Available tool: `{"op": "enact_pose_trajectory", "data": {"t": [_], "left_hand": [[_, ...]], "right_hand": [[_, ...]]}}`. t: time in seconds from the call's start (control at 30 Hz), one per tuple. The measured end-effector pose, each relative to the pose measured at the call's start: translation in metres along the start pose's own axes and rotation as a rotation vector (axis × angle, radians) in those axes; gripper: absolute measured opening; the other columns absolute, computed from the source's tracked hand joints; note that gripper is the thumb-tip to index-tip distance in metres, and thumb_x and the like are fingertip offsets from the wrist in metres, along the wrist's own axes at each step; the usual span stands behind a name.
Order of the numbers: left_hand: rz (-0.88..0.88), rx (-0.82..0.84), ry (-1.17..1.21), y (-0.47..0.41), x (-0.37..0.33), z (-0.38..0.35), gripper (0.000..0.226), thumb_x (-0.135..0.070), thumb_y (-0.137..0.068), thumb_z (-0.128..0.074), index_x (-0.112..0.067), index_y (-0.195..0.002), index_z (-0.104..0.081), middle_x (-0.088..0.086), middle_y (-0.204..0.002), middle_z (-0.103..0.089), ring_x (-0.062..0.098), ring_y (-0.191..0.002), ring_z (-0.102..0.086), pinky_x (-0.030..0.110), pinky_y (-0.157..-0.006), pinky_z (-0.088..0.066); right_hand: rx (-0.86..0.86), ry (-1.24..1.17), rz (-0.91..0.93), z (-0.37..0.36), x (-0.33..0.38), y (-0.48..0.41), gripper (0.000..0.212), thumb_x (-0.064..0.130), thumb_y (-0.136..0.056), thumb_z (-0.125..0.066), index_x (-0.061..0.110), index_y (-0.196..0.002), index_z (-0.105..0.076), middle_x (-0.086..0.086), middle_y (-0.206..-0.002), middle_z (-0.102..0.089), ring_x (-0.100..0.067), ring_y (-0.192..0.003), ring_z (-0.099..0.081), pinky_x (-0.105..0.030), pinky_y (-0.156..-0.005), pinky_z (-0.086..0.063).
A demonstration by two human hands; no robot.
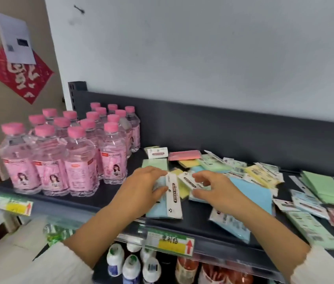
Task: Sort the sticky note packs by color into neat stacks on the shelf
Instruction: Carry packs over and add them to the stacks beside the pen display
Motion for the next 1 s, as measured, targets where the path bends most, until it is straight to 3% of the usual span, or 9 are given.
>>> {"op": "enact_pose_trajectory", "data": {"t": [0.13, 0.27, 0.37, 0.5, 0.63, 0.7, 0.8, 0.9, 1.0], "left_hand": [[0.077, 0.028, 0.042, 0.008, 0.028, 0.006, 0.049, -0.044, -0.089, -0.058, -0.026, -0.134, -0.049, -0.007, -0.131, -0.054, 0.015, -0.117, -0.049, 0.033, -0.096, -0.043], [0.097, 0.050, 0.121, 0.012, 0.036, 0.009, 0.050, -0.043, -0.087, -0.061, -0.024, -0.133, -0.050, -0.003, -0.120, -0.060, 0.015, -0.109, -0.053, 0.025, -0.086, -0.042], [0.070, 0.069, 0.126, 0.010, 0.037, 0.005, 0.049, -0.039, -0.090, -0.059, -0.023, -0.135, -0.049, 0.000, -0.123, -0.060, 0.018, -0.112, -0.051, 0.027, -0.093, -0.041], [0.165, 0.072, 0.289, 0.007, 0.045, 0.000, 0.045, -0.027, -0.093, -0.057, -0.025, -0.136, -0.046, -0.001, -0.114, -0.062, 0.018, -0.114, -0.051, 0.031, -0.096, -0.042], [0.316, 0.018, 0.653, 0.004, 0.039, 0.003, 0.056, -0.018, -0.086, -0.068, -0.020, -0.136, -0.043, -0.001, -0.099, -0.067, 0.012, -0.091, -0.063, 0.023, -0.078, -0.049], [0.368, -0.090, 0.756, -0.001, 0.037, 0.013, 0.050, -0.011, -0.082, -0.069, -0.017, -0.128, -0.050, 0.000, -0.090, -0.068, 0.011, -0.081, -0.065, 0.031, -0.079, -0.054], [0.381, -0.229, 0.873, -0.011, 0.031, 0.031, 0.030, -0.003, -0.079, -0.064, -0.015, -0.106, -0.065, -0.003, -0.063, -0.065, 0.002, -0.053, -0.060, 0.029, -0.069, -0.056], [0.382, -0.240, 1.027, -0.018, 0.019, 0.037, 0.020, 0.000, -0.082, -0.062, -0.014, -0.096, -0.065, -0.003, -0.056, -0.064, 0.005, -0.050, -0.059, 0.026, -0.065, -0.057], [0.346, -0.176, 1.055, -0.023, 0.005, 0.035, 0.024, -0.001, -0.083, -0.063, -0.014, -0.103, -0.058, -0.005, -0.057, -0.064, 0.009, -0.058, -0.063, 0.020, -0.061, -0.053]], "right_hand": [[-0.061, 0.085, -0.001, -0.012, 0.025, -0.011, 0.050, 0.038, -0.086, -0.064, 0.026, -0.132, -0.048, 0.008, -0.128, -0.056, -0.013, -0.119, -0.045, -0.033, -0.096, -0.042], [0.057, 0.085, -0.005, -0.037, 0.042, -0.020, 0.073, 0.044, -0.074, -0.075, 0.030, -0.136, -0.040, 0.005, -0.126, -0.053, -0.014, -0.111, -0.053, -0.030, -0.087, -0.050], [0.137, 0.164, 0.001, -0.057, 0.047, -0.023, 0.094, 0.052, -0.063, -0.079, 0.029, -0.141, -0.032, 0.007, -0.132, -0.047, -0.018, -0.122, -0.043, -0.040, -0.098, -0.043], [0.097, 0.119, 0.006, -0.063, 0.051, -0.025, 0.105, 0.047, -0.056, -0.085, 0.028, -0.143, -0.031, 0.007, -0.141, -0.037, -0.020, -0.131, -0.035, -0.040, -0.105, -0.037], [-0.017, 0.031, 0.030, -0.055, 0.057, -0.017, 0.104, 0.035, -0.064, -0.084, 0.027, -0.148, -0.023, 0.009, -0.154, -0.009, -0.016, -0.141, -0.017, -0.034, -0.113, -0.026], [-0.147, 0.046, 0.078, -0.042, 0.065, -0.011, 0.096, 0.040, -0.070, -0.079, 0.030, -0.147, -0.023, 0.010, -0.156, -0.003, -0.017, -0.143, -0.010, -0.038, -0.114, -0.023], [-0.222, 0.046, 0.103, -0.027, 0.073, -0.001, 0.094, 0.055, -0.072, -0.069, 0.031, -0.148, -0.021, 0.013, -0.156, 0.002, -0.012, -0.143, 0.000, -0.038, -0.115, -0.016], [-0.182, 0.015, 0.145, -0.026, 0.075, 0.003, 0.087, 0.052, -0.073, -0.071, 0.030, -0.146, -0.028, 0.012, -0.151, -0.022, -0.010, -0.137, -0.023, -0.030, -0.111, -0.028], [-0.296, -0.093, 0.167, -0.018, 0.068, 0.003, 0.051, 0.020, -0.081, -0.071, 0.029, -0.128, -0.055, 0.014, -0.122, -0.059, 0.000, -0.102, -0.057, -0.021, -0.089, -0.050]]}}
Point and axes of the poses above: each hand's wrist, its own y-axis away from the middle knuckle, its own z-axis out of the back of the hand, x = y × z, the point moved 7 cm from there along -y, towards the middle knuckle
